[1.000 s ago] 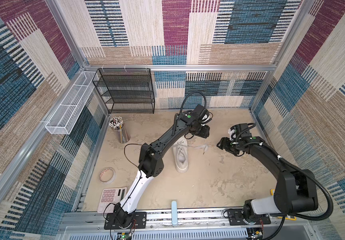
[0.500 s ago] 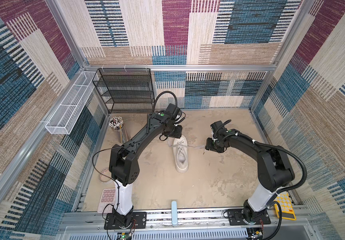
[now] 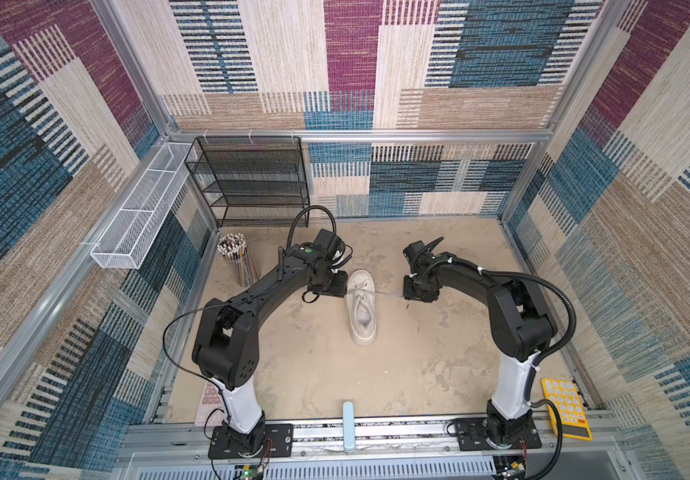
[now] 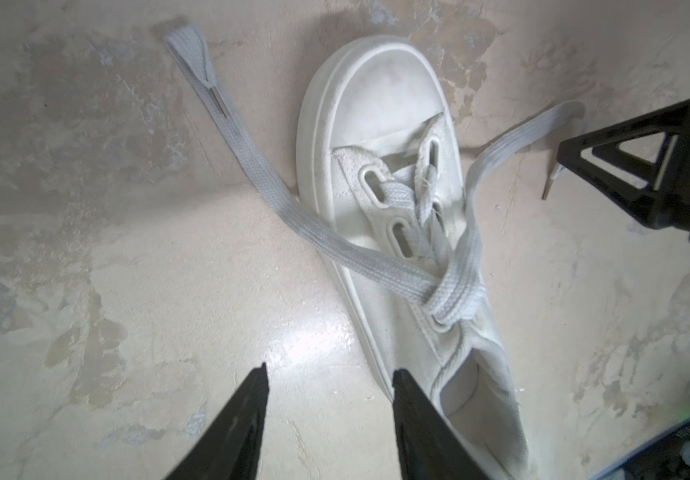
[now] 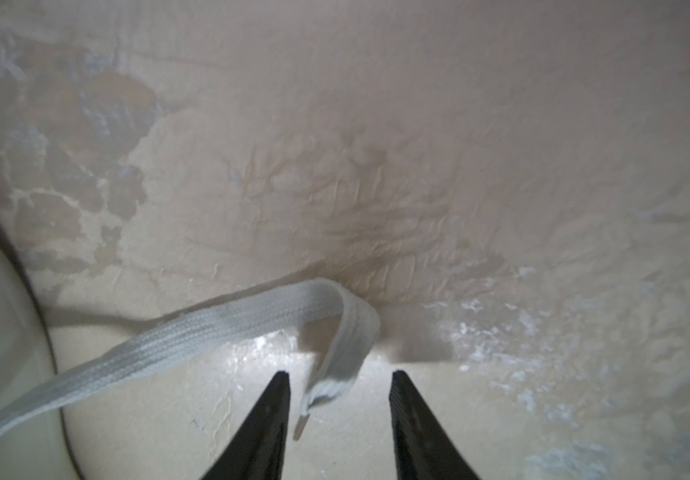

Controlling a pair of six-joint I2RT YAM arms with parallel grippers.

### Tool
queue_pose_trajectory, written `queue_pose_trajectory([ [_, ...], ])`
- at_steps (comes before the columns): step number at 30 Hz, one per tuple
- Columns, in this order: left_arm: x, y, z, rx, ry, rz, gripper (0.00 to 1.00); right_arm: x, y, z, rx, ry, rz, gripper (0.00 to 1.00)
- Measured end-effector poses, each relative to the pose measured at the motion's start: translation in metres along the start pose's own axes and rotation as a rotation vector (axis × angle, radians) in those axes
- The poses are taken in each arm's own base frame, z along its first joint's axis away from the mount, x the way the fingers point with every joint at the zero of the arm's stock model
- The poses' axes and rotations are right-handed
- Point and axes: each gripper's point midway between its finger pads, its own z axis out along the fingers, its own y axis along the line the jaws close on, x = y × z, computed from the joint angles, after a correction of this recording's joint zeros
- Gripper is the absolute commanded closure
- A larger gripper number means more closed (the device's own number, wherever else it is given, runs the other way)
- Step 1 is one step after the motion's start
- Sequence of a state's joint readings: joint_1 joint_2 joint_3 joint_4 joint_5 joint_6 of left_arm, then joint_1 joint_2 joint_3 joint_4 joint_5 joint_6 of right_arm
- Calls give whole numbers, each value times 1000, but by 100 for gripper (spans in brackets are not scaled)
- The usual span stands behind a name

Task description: Tie the shoes

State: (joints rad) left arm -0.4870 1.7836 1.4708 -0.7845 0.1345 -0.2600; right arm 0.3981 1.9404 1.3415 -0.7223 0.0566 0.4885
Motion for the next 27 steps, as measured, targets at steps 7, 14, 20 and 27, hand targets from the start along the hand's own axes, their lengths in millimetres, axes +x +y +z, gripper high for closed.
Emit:
queue_pose_trajectory([
  [7, 0, 1, -3, 4, -17, -1, 49, -2, 0, 8, 18, 4, -13, 87],
  [14, 5, -3, -7, 30, -18, -17, 50, 4, 8, -2, -51, -2, -14, 100],
  [20, 13, -12, -7, 103, -4, -64, 53, 2, 44, -37, -310, -59, 18, 100],
  [27, 20, -29, -13, 215, -9, -122, 58, -3, 98, -68, -639, -54, 49, 100],
])
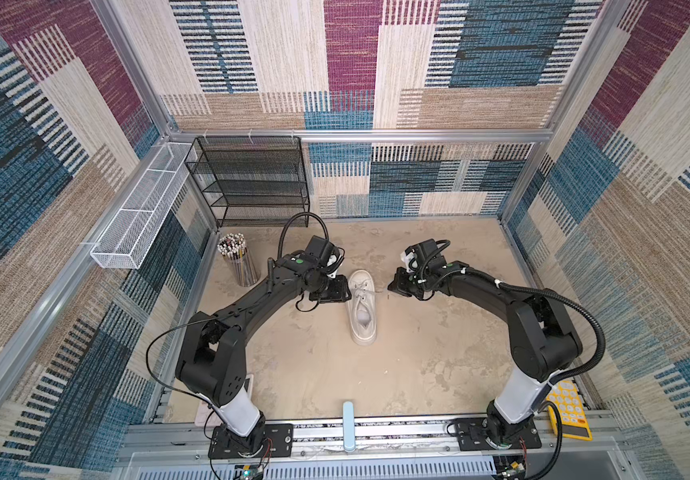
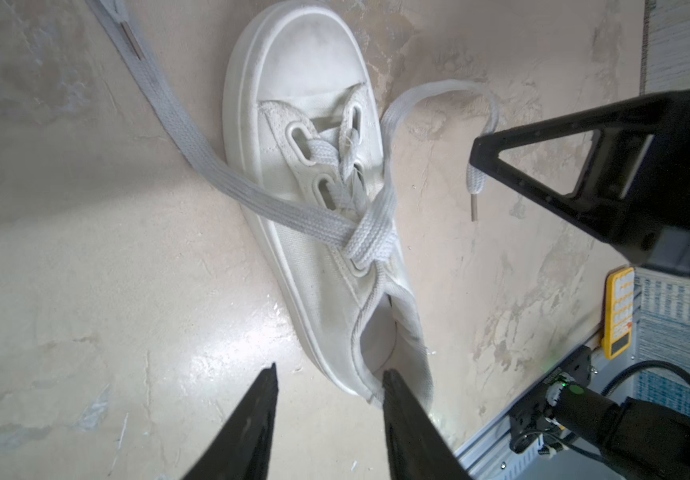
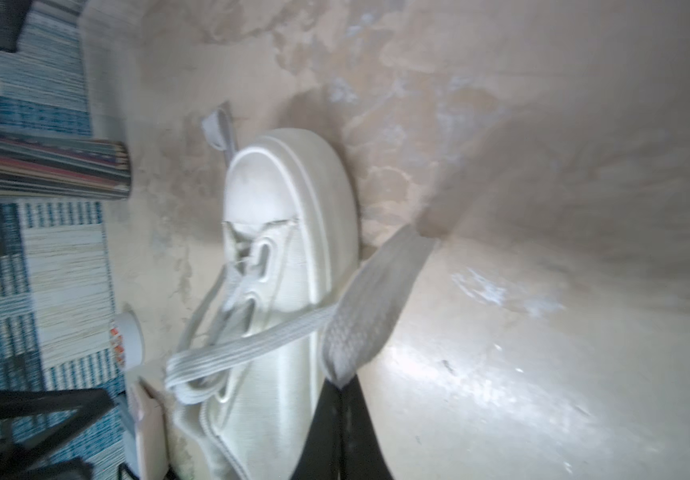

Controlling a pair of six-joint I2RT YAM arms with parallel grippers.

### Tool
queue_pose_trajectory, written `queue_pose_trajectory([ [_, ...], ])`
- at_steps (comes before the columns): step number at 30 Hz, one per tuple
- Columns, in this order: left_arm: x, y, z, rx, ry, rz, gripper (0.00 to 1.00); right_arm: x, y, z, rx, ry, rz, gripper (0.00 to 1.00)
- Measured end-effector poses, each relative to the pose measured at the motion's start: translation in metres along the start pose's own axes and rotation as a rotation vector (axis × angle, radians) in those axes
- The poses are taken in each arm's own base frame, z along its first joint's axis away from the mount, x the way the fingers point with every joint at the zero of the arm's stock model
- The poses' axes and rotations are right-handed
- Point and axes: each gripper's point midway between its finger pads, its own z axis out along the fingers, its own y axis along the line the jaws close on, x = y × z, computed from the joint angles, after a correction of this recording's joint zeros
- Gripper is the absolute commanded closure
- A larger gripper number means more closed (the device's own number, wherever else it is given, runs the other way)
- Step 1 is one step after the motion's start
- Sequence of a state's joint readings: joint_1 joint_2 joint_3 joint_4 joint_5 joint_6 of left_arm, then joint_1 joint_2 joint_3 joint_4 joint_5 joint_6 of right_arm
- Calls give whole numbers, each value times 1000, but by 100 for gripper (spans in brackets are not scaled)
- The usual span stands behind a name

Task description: Tie the shoes

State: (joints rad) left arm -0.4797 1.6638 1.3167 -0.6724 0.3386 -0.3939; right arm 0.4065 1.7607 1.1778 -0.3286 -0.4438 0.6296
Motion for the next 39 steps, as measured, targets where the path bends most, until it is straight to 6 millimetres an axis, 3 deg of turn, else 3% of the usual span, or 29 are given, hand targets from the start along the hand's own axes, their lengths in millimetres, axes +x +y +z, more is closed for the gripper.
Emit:
queue_pose_trajectory([
  [6, 6, -2, 8, 41, 19, -46, 58, 2, 35, 8, -149, 19, 4, 100],
  [9, 7, -7, 10, 75, 26, -71, 59, 8, 43, 13, -195, 20, 22, 100],
  [15, 8, -11, 15, 117, 23, -105, 60, 20, 38, 15, -248, -18, 115, 100],
  [34, 9, -19, 25, 213, 9, -200, 61, 10, 46, -5, -528, -225, 313, 100],
  [39, 5, -26, 26, 247, 2, -211, 55, 5, 44, -3, -557, -257, 338, 100],
])
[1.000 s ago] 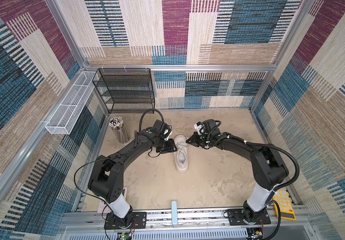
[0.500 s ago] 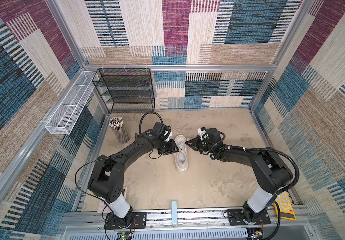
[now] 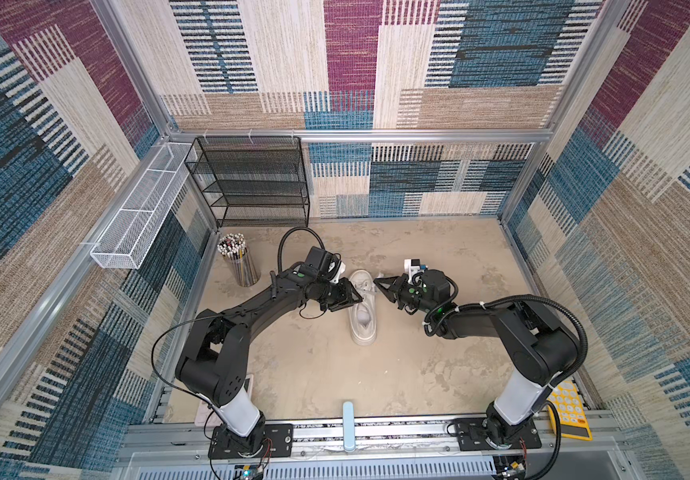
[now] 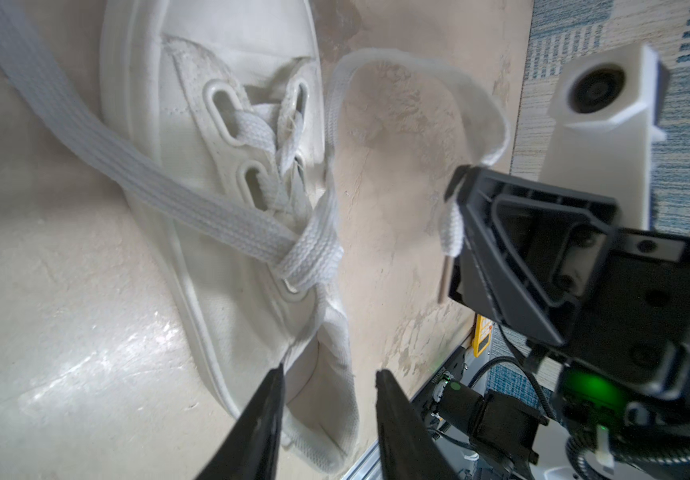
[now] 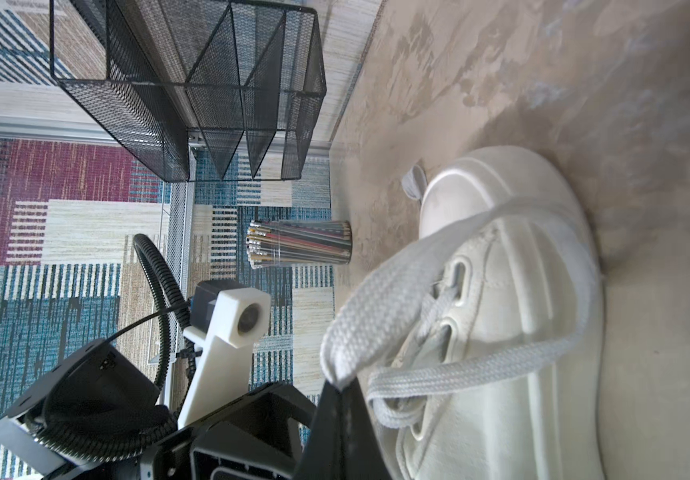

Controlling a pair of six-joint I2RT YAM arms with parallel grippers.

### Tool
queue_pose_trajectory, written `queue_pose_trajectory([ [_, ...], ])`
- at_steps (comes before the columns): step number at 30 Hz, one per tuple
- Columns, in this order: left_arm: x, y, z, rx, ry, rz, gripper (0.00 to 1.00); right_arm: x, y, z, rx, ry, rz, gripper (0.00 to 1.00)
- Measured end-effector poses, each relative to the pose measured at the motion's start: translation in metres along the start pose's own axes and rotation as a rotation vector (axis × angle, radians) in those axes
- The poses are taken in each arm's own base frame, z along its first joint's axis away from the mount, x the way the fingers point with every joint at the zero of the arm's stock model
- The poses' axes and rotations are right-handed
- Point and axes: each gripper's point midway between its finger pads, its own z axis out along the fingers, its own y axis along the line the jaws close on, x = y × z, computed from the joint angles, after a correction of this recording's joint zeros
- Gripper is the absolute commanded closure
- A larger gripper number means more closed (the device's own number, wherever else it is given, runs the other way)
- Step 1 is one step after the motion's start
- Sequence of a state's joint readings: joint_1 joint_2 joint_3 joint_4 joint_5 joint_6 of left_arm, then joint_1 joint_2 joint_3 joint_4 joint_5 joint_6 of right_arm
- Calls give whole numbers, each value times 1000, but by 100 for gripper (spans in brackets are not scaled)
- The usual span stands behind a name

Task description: Tie the shoes

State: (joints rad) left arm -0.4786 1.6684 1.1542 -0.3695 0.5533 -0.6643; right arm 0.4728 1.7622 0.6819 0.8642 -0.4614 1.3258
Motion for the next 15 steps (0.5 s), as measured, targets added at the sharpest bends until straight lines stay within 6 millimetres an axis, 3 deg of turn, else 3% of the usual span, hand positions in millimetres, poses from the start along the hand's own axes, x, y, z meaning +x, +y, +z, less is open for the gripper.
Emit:
queue_pose_trajectory([
  [11, -4, -3, 0, 17, -16, -15, 45, -1, 2, 6, -32, -18, 1, 100],
  [15, -5, -4, 0, 22, -22, -20, 44, 4, -6, 11, -20, -8, 8, 100],
])
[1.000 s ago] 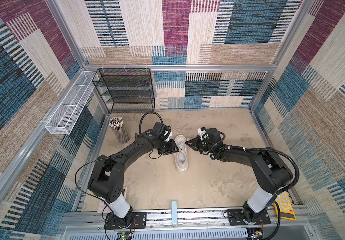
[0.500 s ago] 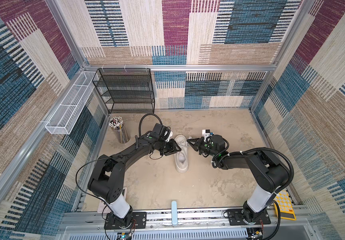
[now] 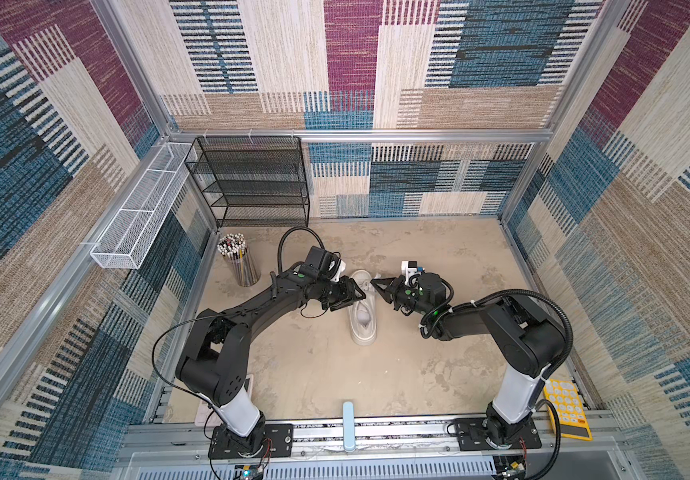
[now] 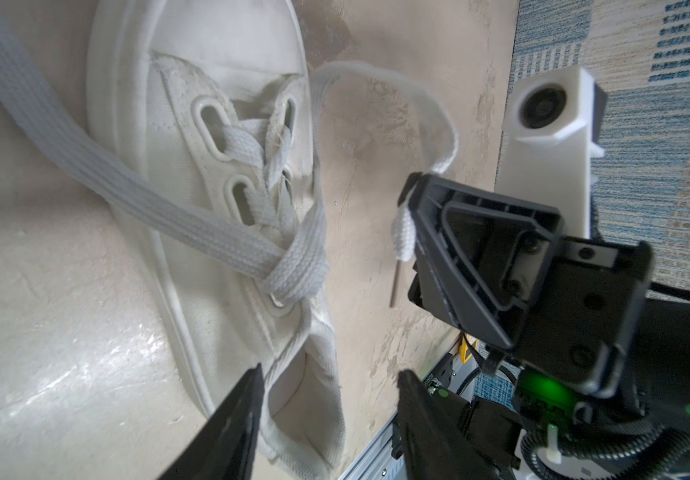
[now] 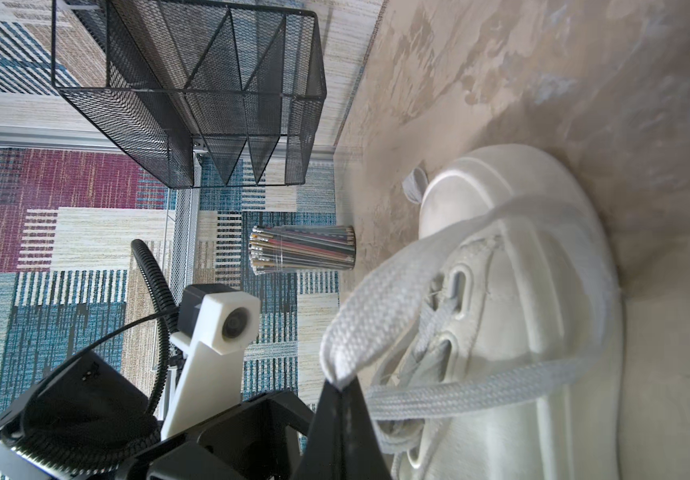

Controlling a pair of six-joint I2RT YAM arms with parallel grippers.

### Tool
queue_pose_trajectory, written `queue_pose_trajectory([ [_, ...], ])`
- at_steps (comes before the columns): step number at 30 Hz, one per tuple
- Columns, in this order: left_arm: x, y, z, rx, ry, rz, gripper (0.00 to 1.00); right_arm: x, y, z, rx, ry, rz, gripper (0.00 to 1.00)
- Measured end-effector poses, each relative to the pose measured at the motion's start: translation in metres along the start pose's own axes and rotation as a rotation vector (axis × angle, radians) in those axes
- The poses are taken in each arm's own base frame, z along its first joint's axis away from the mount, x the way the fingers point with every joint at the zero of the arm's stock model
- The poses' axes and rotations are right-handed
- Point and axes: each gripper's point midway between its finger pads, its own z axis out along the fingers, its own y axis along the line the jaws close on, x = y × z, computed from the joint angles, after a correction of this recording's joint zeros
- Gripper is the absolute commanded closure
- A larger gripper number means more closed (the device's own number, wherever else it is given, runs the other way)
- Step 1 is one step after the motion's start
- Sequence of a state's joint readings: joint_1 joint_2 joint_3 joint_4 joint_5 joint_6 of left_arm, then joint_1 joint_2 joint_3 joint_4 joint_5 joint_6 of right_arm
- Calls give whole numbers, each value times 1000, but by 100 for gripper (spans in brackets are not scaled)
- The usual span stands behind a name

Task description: Tie the shoes

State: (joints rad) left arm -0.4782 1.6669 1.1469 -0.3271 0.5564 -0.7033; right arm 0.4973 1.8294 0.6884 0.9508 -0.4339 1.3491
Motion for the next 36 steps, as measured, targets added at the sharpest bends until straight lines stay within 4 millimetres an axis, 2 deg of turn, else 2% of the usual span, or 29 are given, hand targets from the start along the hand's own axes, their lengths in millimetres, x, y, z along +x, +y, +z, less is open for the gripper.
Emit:
queue_pose_trajectory([
  [15, 4, 1, -5, 2, -9, -19, 43, -6, -16, 9, 34, -32, 11, 100],
  [22, -4, 3, -16, -7, -52, -21, 42, -8, -20, 15, 40, -31, 17, 100],
  [36, -3, 12, -21, -19, -60, -39, 42, -2, -25, 23, 44, 2, 25, 100],
])
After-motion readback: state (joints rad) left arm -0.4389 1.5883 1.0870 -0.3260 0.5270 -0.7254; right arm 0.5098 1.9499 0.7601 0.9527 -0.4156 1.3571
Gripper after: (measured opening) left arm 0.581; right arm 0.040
